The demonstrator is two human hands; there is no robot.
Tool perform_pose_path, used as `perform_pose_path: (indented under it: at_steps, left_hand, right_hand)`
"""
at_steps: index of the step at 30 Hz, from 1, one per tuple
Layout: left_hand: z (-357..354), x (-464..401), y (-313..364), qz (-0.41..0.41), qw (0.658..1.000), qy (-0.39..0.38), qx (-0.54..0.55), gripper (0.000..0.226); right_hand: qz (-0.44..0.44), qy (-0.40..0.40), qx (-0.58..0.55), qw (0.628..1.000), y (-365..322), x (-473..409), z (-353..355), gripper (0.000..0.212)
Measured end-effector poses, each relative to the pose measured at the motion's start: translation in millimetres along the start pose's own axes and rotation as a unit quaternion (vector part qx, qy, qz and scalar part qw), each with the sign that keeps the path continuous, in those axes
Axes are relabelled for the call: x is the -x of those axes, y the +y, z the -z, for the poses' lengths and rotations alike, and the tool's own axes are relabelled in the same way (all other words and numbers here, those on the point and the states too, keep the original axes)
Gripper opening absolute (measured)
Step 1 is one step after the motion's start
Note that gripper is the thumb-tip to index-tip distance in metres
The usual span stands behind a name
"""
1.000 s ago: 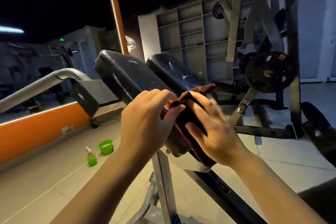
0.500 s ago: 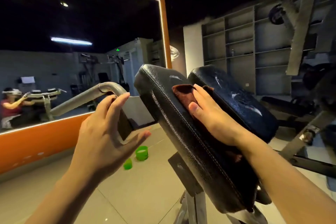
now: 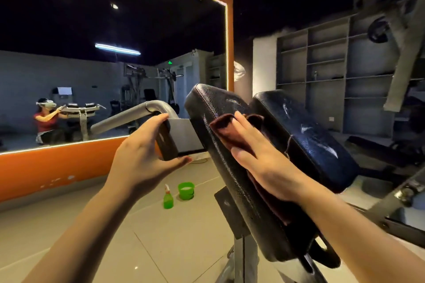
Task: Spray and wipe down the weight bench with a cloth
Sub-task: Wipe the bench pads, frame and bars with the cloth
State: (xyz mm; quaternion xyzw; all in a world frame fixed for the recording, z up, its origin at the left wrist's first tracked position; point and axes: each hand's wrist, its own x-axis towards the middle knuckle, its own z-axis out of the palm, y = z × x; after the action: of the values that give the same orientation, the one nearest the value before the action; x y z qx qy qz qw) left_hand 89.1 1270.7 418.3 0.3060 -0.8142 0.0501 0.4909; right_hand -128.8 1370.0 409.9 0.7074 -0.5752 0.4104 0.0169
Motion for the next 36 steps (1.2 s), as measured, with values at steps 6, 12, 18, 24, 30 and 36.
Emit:
perform_pose_path:
  at_steps: [6, 12, 18, 24, 30, 36]
  left_hand:
    - [-0.9, 2.4, 4.5, 0.016, 0.999, 0.018, 0.022, 0.094]
    - [-3.9, 2.3, 3.6, 0.007, 1.000, 0.016, 0.015, 0.095]
    - [-3.3, 1.2, 4.1, 0.013, 0.999, 0.031, 0.018, 0.091]
    - [-4.8, 2.0, -1.3, 0.009, 1.000, 0.027, 0.010, 0.090]
    - [-3.2, 0.4, 1.1, 0.017, 1.000, 0.012, -0.007, 0.091]
    - [-0.2, 0.3, -1.4, 0.017, 1.000, 0.006, -0.016, 0.091]
  right_hand:
    - [-0.069, 0.062, -0.046, 0.995, 25.8, 51.5, 2.6, 0.052]
    - [-0.102, 0.084, -0.061, 0.989, 37.9, -74.4, 16.0, 0.064]
    - [-0.033, 0.050, -0.015, 0.998, 2.7, -119.8, 14.7, 0.051]
    - [0.054, 0.009, -0.035, 0.998, -4.9, -34.7, 6.0, 0.057]
    - [-0.088, 0.083, -0.064, 0.991, 29.4, -108.9, 20.6, 0.053]
    - [-0.026, 0.054, -0.033, 0.998, -15.3, -101.9, 10.7, 0.049]
